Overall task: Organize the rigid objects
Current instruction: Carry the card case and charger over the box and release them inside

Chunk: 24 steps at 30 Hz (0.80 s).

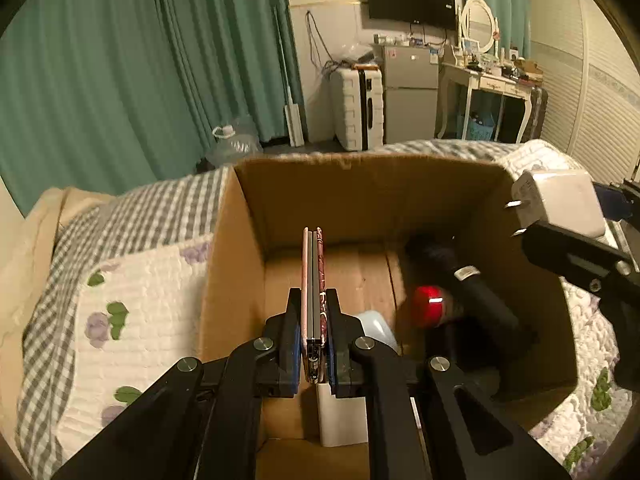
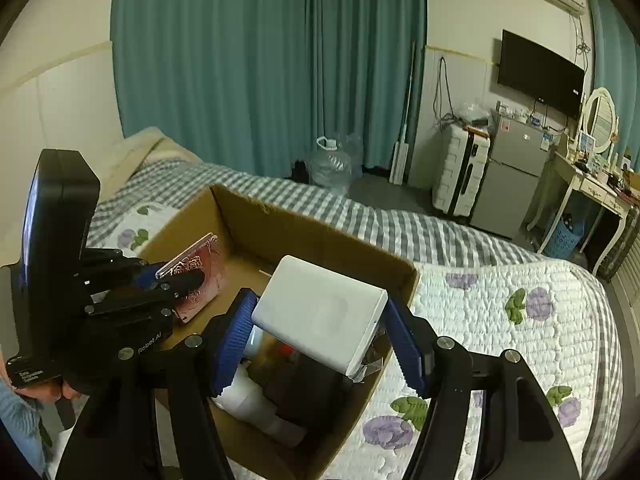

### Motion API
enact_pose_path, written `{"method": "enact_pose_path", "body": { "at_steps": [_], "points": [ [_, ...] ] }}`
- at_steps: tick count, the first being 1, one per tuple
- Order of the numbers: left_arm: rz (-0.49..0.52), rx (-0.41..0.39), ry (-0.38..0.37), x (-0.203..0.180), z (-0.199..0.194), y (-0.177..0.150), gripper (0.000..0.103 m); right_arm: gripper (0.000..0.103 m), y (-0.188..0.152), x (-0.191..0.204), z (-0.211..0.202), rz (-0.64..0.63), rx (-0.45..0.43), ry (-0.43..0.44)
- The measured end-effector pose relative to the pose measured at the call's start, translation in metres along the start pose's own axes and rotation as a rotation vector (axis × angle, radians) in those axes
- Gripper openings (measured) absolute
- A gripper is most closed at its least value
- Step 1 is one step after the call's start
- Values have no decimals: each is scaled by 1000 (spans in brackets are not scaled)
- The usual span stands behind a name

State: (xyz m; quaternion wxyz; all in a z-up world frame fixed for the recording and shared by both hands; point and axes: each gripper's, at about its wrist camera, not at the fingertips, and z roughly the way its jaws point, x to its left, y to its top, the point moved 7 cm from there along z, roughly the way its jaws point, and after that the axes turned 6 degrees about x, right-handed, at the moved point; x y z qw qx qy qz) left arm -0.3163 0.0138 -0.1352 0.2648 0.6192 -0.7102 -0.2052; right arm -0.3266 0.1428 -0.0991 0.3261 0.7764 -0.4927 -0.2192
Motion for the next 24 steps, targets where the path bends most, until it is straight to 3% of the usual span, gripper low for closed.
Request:
{"method": "enact_pose_path", "body": {
  "at_steps": [9, 13, 14, 20, 24],
  "points": [
    [-16, 21, -34, -6, 12, -6, 14, 65, -5, -1, 2, 22, 14, -2],
    [-6, -33, -36, -5, -8, -1, 44, 65, -7, -5, 0, 37, 15, 0],
    [-9, -60, -6, -3, -16, 2, 63, 65, -4, -7, -2, 39, 11, -1],
    [-82, -178, 23, 23, -58, 17, 65, 65, 18, -6, -4, 29, -15, 1],
    [-118, -217, 60, 44, -67, 21, 67, 65, 30, 3, 26, 0, 17, 8]
  ]
}}
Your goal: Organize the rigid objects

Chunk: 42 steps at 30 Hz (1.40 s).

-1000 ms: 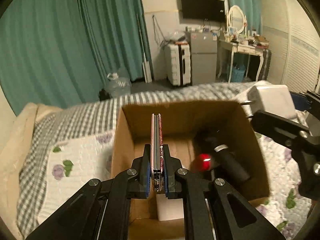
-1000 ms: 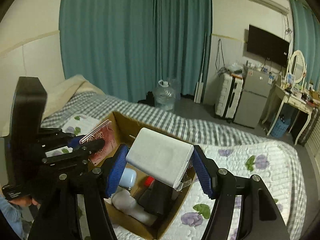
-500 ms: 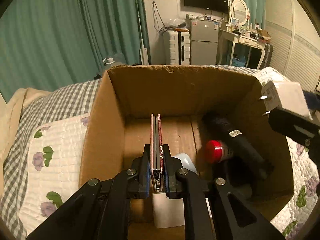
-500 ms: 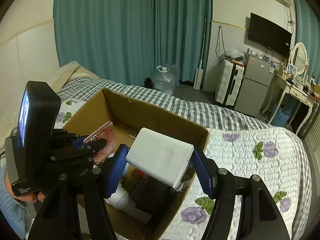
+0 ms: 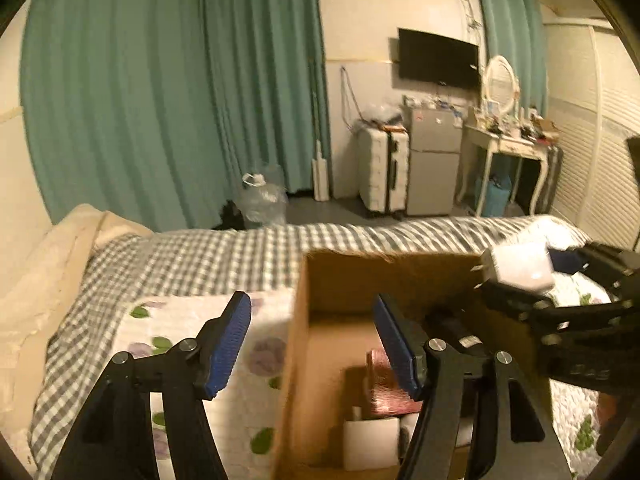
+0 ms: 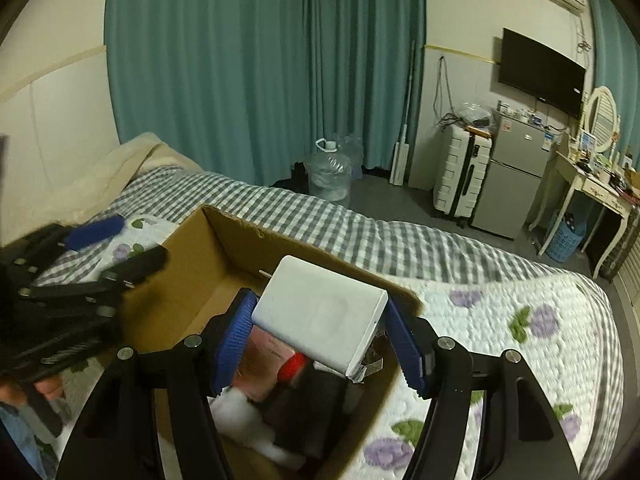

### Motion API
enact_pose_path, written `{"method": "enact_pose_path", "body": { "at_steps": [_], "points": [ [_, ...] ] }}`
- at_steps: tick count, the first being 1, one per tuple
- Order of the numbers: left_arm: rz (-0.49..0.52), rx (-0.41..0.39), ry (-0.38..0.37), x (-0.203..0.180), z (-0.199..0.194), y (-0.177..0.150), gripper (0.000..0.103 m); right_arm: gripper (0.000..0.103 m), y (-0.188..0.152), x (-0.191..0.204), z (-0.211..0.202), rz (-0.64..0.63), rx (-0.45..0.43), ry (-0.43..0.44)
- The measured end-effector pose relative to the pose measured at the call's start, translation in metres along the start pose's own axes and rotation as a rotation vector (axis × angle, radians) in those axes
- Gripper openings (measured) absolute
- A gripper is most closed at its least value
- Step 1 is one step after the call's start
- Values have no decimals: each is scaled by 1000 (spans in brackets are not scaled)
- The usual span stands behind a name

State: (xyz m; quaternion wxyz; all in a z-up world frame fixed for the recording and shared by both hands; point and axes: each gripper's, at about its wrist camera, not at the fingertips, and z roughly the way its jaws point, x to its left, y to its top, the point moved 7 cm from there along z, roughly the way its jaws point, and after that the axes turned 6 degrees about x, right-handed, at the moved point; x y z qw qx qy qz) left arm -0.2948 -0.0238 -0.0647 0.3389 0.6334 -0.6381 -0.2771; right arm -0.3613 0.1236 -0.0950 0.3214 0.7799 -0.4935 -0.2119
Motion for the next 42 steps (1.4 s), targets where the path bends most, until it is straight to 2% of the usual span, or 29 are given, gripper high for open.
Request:
{"method": "enact_pose_path", "body": {
  "at_steps": [5, 7, 12, 16, 19, 21, 28, 32, 36, 40, 42],
  "points": [
    [-17, 0, 9, 13, 8, 1, 67, 68, -5, 15, 41, -39, 38, 2],
    [-7, 3, 12, 13, 10, -3, 67, 86, -9, 16, 43, -44, 32, -30],
    [-9, -9, 58, 16, 1, -6, 67, 92, -10, 14, 23, -35, -4, -46],
    [2, -89, 68, 13, -38, 6, 68, 95, -7, 7, -28, 2, -82, -72],
    [1, -175, 59, 9, -84, 19, 75, 103, -4, 3, -74, 48, -153, -91],
    [4, -208, 51, 7, -112, 25, 78, 103, -5, 3, -109, 61, -195, -121],
    [29, -260, 40, -5, -180, 24, 79, 103, -11, 10, -202, 74, -296, -219],
    [12, -275, 21, -4, -199, 16, 80, 103, -21, 14, -229, 115, -346, -215],
    [20, -271, 17, -7, -195, -3, 80, 103, -40, 19, -222, 154, -357, -153],
    [-11, -260, 7, -10, -169, -27, 80, 103, -57, 25, -186, 138, -342, -170],
    [-8, -238, 52, -6, -150, -37, 80, 103, -68, 25, -162, 135, -314, -173]
  ]
}}
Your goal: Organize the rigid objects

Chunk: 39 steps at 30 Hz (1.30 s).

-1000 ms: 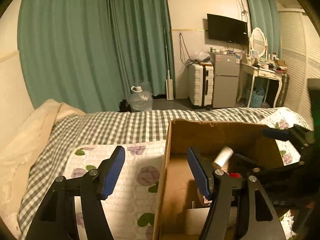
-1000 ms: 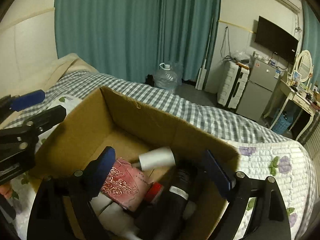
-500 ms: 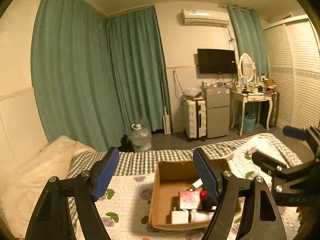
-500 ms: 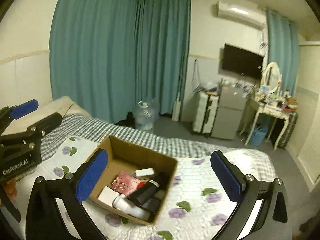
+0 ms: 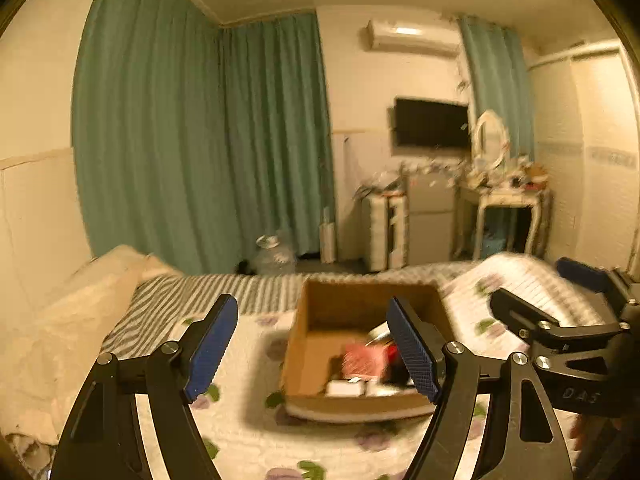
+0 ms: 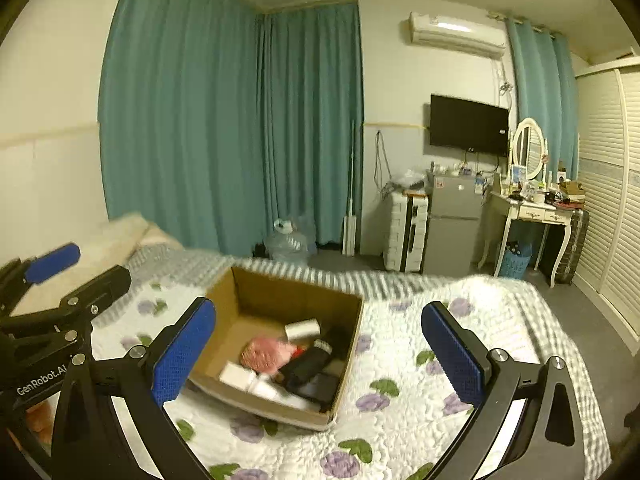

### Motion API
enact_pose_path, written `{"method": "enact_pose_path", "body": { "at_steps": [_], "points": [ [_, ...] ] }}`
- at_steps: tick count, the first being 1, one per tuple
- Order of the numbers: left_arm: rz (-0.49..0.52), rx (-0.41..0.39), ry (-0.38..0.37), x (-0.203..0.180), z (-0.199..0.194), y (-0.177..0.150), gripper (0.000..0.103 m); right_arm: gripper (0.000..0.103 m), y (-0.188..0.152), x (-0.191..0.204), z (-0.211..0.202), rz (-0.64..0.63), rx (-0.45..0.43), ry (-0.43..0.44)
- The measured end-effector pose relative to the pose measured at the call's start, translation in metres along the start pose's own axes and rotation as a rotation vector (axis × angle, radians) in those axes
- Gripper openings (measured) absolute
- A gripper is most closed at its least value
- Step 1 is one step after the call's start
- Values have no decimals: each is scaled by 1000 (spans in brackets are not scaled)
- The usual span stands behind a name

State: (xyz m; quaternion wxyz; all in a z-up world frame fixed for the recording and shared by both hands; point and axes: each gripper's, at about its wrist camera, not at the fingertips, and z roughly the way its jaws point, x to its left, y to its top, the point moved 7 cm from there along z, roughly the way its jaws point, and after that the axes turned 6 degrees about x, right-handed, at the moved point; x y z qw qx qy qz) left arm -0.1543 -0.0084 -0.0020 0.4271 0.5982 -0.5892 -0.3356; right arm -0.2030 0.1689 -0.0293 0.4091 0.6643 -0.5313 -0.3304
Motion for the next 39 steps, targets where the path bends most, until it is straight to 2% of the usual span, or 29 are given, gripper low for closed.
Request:
{"method": "enact_pose_path", "body": {
  "at_steps": [2, 3, 8, 32, 39],
  "points": [
    [-9, 5, 37, 3, 14, -12, 80, 103, -13, -1, 14, 9, 17, -4],
    [-17, 33, 41, 5, 25, -19, 80, 103, -19, -2, 19, 8, 28, -7],
    [-28, 93, 21, 6, 42, -36, 80, 103, -31, -4, 29, 7, 53, -14],
    [-39, 132, -73, -6, 35, -44, 80, 103, -35, -10, 30, 18, 75, -34],
    [-46, 132, -65, -5, 36, -45, 80, 103, -34, -10, 30, 19, 76, -36]
  ]
}}
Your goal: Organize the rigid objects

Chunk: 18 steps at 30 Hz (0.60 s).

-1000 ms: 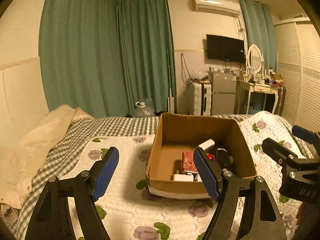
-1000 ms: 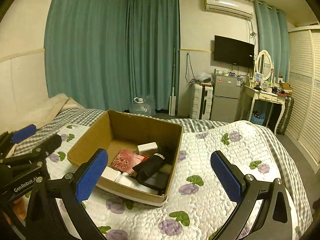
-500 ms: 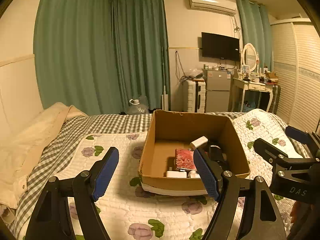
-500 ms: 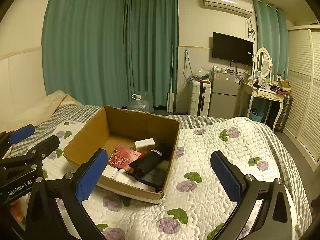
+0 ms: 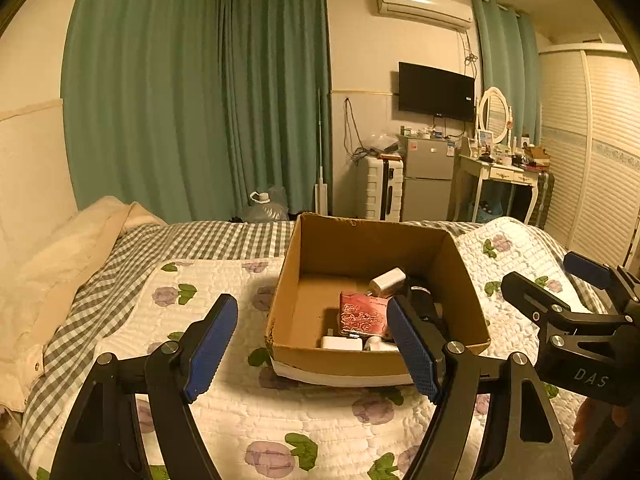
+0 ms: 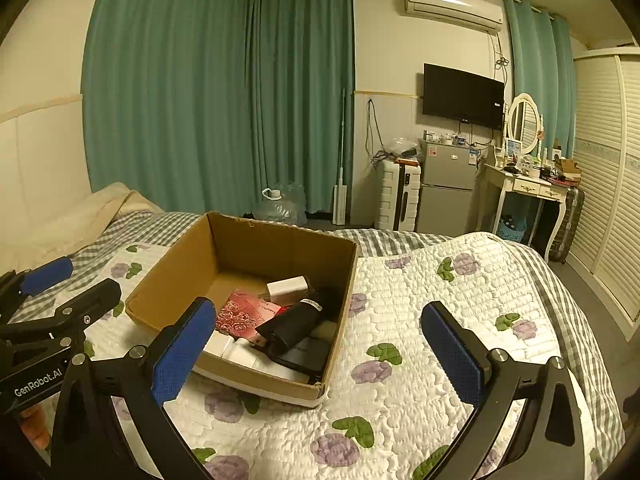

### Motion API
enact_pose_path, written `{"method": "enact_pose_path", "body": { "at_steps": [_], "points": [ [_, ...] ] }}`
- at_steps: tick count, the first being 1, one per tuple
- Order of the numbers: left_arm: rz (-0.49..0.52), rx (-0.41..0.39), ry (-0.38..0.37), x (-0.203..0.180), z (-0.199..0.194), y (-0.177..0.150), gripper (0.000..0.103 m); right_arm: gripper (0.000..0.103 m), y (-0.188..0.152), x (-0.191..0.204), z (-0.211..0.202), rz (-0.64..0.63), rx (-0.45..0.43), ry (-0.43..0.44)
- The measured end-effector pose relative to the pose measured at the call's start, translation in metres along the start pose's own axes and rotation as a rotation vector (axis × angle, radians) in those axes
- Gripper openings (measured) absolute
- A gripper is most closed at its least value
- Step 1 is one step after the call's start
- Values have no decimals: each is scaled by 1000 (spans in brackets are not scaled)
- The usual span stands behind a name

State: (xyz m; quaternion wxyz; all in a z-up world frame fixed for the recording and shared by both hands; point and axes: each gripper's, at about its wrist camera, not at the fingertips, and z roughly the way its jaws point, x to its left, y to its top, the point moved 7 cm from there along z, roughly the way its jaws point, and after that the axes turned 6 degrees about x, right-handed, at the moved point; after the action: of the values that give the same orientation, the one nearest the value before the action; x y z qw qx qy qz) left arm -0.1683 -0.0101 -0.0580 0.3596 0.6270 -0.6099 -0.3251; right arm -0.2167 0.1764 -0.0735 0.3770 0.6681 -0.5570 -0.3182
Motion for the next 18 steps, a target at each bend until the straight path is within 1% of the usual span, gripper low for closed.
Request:
{"method": "enact_pose_path", "body": {
  "at_steps": [18],
  "points": [
    [-2, 6, -1, -2, 2, -2, 80, 103, -5, 0, 4, 7, 16, 6]
  ]
}}
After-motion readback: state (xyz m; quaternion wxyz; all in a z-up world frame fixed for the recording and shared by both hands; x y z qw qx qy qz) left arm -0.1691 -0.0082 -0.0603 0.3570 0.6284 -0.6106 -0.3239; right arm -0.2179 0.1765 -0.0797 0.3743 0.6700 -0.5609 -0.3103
